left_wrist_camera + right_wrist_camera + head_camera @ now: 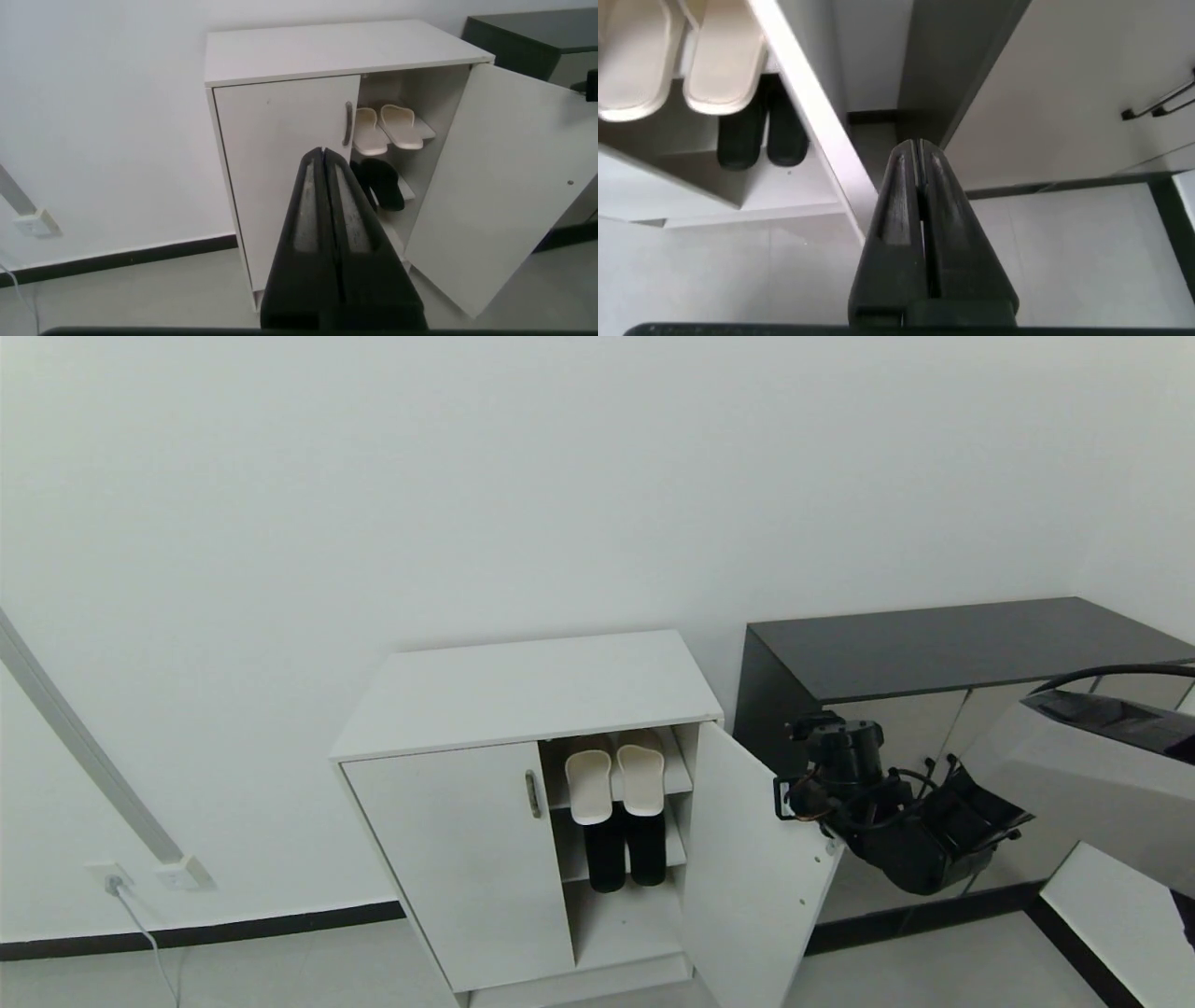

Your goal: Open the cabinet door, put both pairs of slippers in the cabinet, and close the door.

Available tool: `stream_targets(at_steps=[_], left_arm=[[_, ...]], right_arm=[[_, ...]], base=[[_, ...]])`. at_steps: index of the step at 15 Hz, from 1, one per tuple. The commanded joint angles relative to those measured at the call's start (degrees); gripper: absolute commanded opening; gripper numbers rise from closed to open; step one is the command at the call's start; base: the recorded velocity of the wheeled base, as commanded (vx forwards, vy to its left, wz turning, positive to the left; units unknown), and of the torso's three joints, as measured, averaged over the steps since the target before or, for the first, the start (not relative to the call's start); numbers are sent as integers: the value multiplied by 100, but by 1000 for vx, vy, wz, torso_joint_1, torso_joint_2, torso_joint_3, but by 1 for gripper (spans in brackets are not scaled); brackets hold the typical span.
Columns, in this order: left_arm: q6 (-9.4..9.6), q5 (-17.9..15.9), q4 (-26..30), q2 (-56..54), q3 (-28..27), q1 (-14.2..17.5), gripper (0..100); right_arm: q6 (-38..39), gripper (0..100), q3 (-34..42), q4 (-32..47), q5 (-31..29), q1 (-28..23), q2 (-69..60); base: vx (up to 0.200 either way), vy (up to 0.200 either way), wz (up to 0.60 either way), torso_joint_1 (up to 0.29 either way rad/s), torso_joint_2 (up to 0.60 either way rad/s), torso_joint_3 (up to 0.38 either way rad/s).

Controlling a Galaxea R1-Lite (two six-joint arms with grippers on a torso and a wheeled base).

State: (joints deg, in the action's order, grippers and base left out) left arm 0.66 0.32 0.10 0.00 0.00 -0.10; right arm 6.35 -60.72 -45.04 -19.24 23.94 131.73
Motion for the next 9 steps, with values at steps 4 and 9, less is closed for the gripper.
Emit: stream_targets(at_steps=[4,9], left_arm=[[-4,3,-1,9,0,1,0],[-4,3,-1,9,0,1,0]], right_arm=[[165,0,465,-119,8,366,-306],[420,0,579,-119,16,752,-411]], base=[[0,0,0,0,0,0],[0,0,0,0,0,0]])
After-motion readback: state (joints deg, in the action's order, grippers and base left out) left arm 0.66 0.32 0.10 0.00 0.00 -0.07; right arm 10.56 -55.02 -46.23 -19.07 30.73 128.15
